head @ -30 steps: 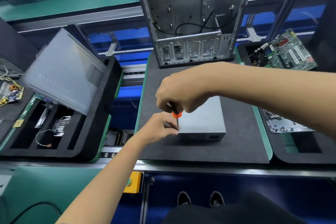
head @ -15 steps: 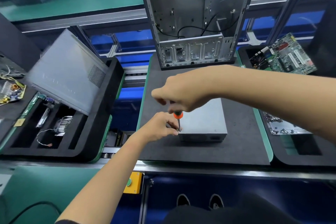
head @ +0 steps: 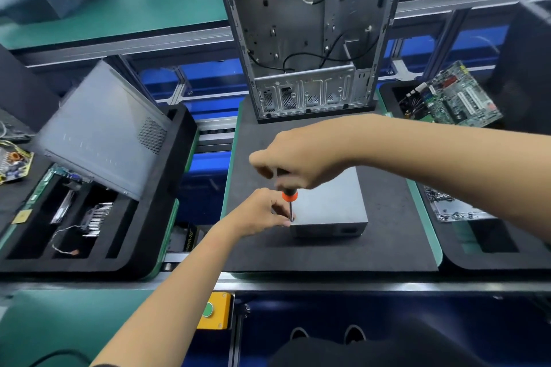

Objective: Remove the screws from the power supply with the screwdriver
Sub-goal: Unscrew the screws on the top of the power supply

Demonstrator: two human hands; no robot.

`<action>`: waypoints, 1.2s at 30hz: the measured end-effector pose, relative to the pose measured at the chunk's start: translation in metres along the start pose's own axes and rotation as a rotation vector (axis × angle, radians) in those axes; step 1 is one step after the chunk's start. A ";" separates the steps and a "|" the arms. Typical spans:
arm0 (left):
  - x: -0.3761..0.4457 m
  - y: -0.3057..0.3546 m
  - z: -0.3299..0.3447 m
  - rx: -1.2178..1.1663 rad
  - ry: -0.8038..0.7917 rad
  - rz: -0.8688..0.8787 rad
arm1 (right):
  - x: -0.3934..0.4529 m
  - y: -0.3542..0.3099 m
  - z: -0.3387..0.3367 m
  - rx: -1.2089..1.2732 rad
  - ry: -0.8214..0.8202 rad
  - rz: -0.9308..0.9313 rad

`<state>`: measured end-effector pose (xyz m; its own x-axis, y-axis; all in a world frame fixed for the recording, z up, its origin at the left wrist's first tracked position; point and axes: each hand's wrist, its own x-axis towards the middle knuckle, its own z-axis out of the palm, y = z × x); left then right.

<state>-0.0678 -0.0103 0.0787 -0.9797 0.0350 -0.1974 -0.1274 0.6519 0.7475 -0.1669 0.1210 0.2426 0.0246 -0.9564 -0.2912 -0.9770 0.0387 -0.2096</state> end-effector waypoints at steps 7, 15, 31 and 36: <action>0.001 0.001 0.000 0.005 -0.015 -0.008 | -0.004 -0.005 -0.001 -0.031 0.011 0.051; 0.002 0.005 0.002 0.054 -0.022 -0.070 | 0.001 -0.006 0.001 -0.005 0.074 -0.049; 0.003 0.007 0.005 0.146 -0.014 -0.092 | -0.009 0.001 -0.003 0.165 -0.002 0.014; 0.003 0.009 0.007 0.131 -0.015 -0.124 | -0.005 -0.003 0.007 -0.171 0.004 0.230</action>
<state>-0.0705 0.0008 0.0807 -0.9552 -0.0415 -0.2930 -0.2249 0.7450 0.6280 -0.1626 0.1274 0.2384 -0.2019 -0.9295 -0.3086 -0.9785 0.2052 0.0223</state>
